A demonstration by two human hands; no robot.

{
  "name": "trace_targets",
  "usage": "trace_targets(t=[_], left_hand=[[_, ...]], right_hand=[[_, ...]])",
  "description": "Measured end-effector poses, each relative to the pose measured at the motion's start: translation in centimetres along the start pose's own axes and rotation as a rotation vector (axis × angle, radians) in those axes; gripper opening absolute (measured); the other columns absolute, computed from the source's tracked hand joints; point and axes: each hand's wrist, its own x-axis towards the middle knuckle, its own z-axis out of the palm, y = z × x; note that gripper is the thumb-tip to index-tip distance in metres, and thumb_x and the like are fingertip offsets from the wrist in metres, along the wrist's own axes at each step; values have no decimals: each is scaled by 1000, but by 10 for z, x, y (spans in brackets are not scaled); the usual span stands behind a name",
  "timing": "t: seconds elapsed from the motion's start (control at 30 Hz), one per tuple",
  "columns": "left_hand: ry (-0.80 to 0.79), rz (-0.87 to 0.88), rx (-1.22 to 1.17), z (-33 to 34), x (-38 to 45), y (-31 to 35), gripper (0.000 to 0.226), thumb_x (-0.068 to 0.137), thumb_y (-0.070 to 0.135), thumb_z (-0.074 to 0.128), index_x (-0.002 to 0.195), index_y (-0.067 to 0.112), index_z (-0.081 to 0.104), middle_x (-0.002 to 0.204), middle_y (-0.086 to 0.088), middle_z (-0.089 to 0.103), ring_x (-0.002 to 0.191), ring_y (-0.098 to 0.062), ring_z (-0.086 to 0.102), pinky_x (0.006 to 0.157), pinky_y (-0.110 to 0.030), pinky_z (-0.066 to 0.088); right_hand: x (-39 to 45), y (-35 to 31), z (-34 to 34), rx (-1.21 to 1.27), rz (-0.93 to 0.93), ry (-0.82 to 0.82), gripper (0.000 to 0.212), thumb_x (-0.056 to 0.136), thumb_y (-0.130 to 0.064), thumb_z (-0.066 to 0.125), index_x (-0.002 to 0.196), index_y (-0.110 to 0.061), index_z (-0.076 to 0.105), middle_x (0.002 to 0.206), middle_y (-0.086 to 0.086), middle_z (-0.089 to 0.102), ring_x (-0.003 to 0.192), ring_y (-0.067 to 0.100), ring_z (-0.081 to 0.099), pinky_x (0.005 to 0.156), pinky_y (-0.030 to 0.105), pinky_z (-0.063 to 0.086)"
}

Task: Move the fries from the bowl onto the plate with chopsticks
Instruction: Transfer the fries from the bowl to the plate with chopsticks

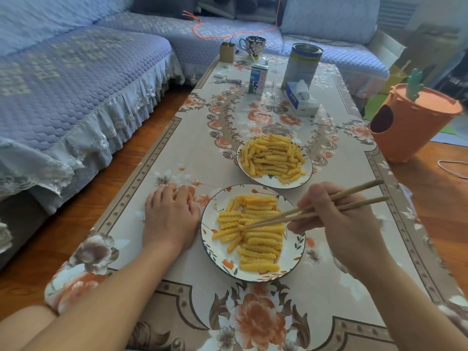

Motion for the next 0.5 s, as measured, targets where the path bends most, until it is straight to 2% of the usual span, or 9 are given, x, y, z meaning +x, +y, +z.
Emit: trace_targets(t=[0.13,0.37,0.5], left_hand=[[-2,-1,0,-1,0,0,43,99,33,47,136,16,59,146,-15,52,141,-34,40,121,-51,26],[1,0,-2,-1,-1,0,42,99,32,47,135,16,59,145,-15,53,140,-34,40,121,-51,26],[2,-2,-7,-2,-1,0,42,100,33,46,136,16,59,147,-15,52,141,-33,39,122,-50,25]], right_hand=[[-5,7,10,-72,57,-90,40,90,-37,56,77,0,67,62,20,69,56,31,73,55,37,63],[-6,13,11,-47,39,-61,39,92,-33,57,80,2,68,65,21,69,57,33,74,57,43,63],[-6,13,10,-38,43,-40,39,92,-32,56,81,4,67,65,22,69,57,33,74,56,42,63]])
